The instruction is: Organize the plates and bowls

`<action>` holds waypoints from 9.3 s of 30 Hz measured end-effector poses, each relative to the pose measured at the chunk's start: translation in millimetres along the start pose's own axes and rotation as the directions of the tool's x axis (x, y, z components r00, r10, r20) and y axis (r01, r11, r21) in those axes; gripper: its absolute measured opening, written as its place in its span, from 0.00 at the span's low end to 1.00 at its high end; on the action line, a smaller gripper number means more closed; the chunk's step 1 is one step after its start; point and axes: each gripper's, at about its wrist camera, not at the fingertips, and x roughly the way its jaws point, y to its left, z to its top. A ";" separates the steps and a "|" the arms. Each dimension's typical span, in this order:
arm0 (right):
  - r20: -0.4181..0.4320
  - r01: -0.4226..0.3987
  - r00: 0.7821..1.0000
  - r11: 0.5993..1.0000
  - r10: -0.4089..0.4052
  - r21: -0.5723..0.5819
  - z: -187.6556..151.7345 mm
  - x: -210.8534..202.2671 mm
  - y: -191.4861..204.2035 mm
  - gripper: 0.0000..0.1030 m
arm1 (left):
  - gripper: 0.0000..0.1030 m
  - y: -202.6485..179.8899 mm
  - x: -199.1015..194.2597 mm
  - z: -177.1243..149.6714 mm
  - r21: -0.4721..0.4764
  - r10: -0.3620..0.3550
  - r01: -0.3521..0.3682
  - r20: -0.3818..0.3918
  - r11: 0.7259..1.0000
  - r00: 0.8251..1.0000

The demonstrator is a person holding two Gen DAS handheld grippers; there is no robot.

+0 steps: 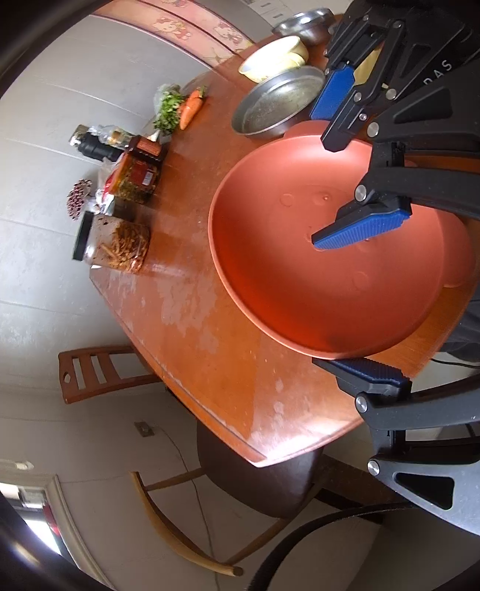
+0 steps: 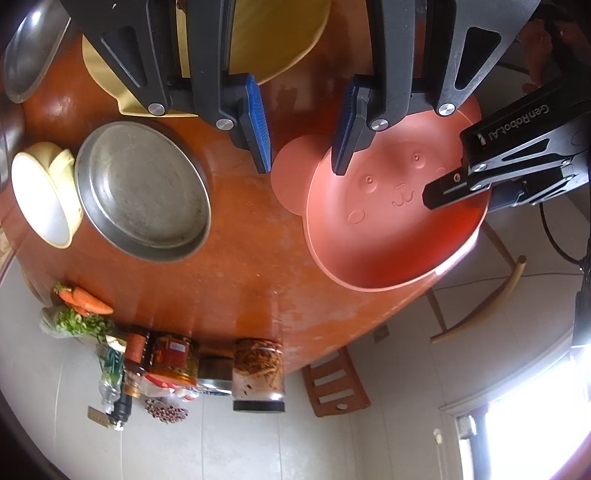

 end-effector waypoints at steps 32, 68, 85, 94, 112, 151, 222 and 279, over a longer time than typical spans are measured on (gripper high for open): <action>-0.025 -0.009 1.000 0.995 0.011 0.094 1.0 8.3 -20.8 0.48 | 0.60 -10.1 29.3 12.5 0.037 0.002 -0.002 0.011 0.999 1.000; 0.078 -0.008 0.997 0.988 -0.004 0.156 -77.5 -89.3 -66.9 0.51 | 0.68 -54.4 -53.9 -26.2 0.108 -0.108 0.099 0.084 0.989 0.991; 0.054 -0.034 0.998 0.978 0.024 0.204 -114.0 -108.7 -90.1 0.51 | 0.68 -105.2 -45.3 -62.2 0.181 -0.131 0.128 0.008 0.975 0.991; 0.077 0.001 0.997 0.974 -0.019 0.225 -117.7 -115.5 -99.5 0.51 | 0.68 -112.2 -41.6 -66.8 0.196 -0.124 0.124 -0.010 0.973 0.992; 0.046 0.092 0.994 0.973 -0.104 0.212 -101.0 -88.1 -96.0 0.52 | 0.68 -121.1 -19.8 -74.5 0.199 -0.156 0.168 -0.077 0.965 0.985; 0.154 0.004 0.988 0.991 -0.024 0.132 -94.0 -83.2 -88.0 0.31 | 0.49 -109.3 -25.9 -70.3 0.154 -0.166 0.165 -0.010 0.974 0.986; 0.149 -0.074 0.985 0.994 0.084 -0.076 21.3 5.1 -3.9 0.32 | 0.49 -2.6 -9.5 -4.7 -0.025 0.011 -0.010 0.049 1.000 0.999; 0.074 -0.060 0.996 0.995 0.054 0.078 2.7 -1.3 -66.3 0.43 | 0.55 -10.4 -17.3 -0.3 -0.009 -0.004 0.004 0.071 1.000 0.997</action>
